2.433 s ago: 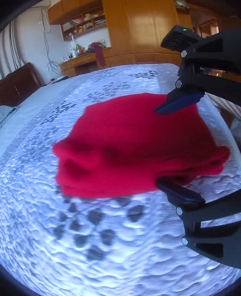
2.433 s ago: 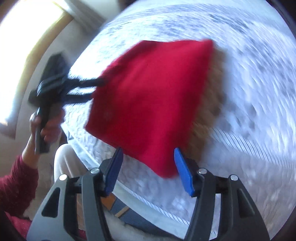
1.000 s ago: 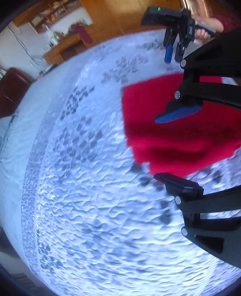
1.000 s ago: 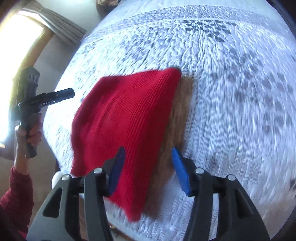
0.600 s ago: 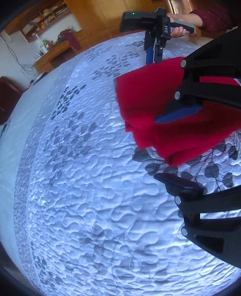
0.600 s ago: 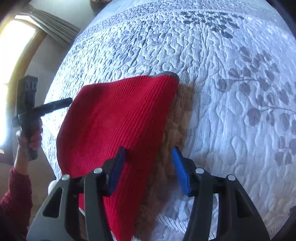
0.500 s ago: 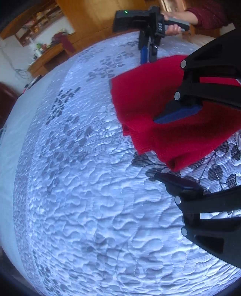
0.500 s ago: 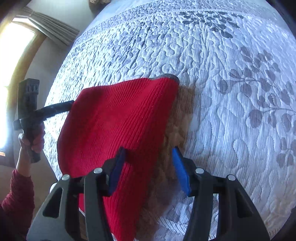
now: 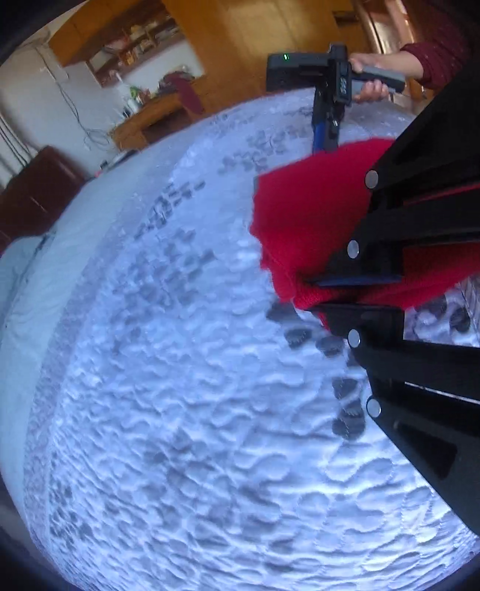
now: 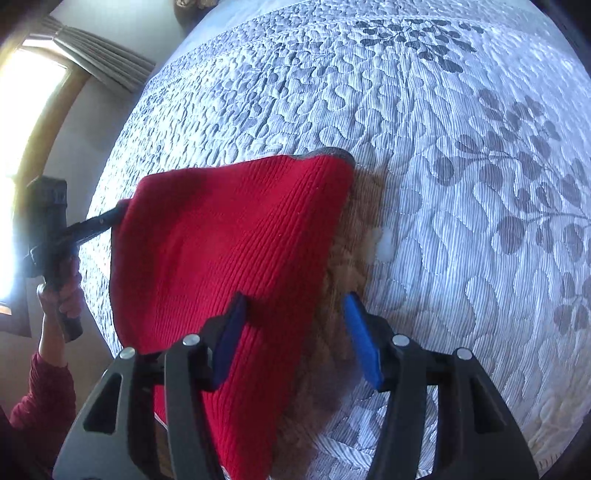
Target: Fold small clothes
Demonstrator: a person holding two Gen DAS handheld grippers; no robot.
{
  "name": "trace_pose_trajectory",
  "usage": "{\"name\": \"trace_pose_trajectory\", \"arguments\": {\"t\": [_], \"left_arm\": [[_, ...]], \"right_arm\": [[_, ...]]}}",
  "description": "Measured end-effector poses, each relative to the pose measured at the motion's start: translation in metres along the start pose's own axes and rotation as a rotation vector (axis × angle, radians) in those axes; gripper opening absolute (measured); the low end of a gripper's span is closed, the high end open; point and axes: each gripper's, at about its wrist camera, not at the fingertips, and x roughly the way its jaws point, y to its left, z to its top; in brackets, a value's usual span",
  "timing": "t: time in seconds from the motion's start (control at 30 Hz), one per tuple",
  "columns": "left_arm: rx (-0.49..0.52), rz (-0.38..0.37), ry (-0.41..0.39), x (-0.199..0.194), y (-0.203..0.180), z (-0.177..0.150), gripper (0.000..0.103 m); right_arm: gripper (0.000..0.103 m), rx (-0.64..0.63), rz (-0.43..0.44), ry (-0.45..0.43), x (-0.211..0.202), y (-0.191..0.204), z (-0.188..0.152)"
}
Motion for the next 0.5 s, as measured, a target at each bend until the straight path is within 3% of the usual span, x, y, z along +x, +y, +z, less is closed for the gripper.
{"name": "trace_pose_trajectory", "arguments": {"t": [0.07,0.13,0.17,0.27,0.33,0.4,0.5], "left_arm": [[-0.018,0.038,0.029,0.008,0.008,-0.004,0.008],[-0.037,0.018,0.045,0.012,0.011,-0.005,0.013],[-0.038,0.017,0.045,0.013,0.011,-0.004,0.021],[-0.062,0.018,-0.006,0.001,0.008,0.001,0.040],[-0.060,-0.010,-0.059,-0.007,-0.002,0.006,0.043],[-0.004,-0.020,-0.060,-0.006,-0.021,0.012,0.048],[0.074,0.081,0.001,0.015,-0.043,0.015,0.049]], "right_arm": [[0.056,-0.004,-0.002,-0.004,0.000,0.003,-0.001],[0.056,-0.015,-0.011,-0.006,0.000,0.006,0.000],[0.059,-0.017,-0.016,-0.006,0.000,0.006,0.001],[0.060,0.001,-0.021,-0.009,-0.002,0.003,0.008],[0.061,0.013,-0.017,-0.016,-0.003,0.001,0.016],[0.063,0.029,0.002,-0.008,-0.001,0.001,0.026],[0.064,0.069,0.021,0.022,0.013,-0.003,0.041]]}}
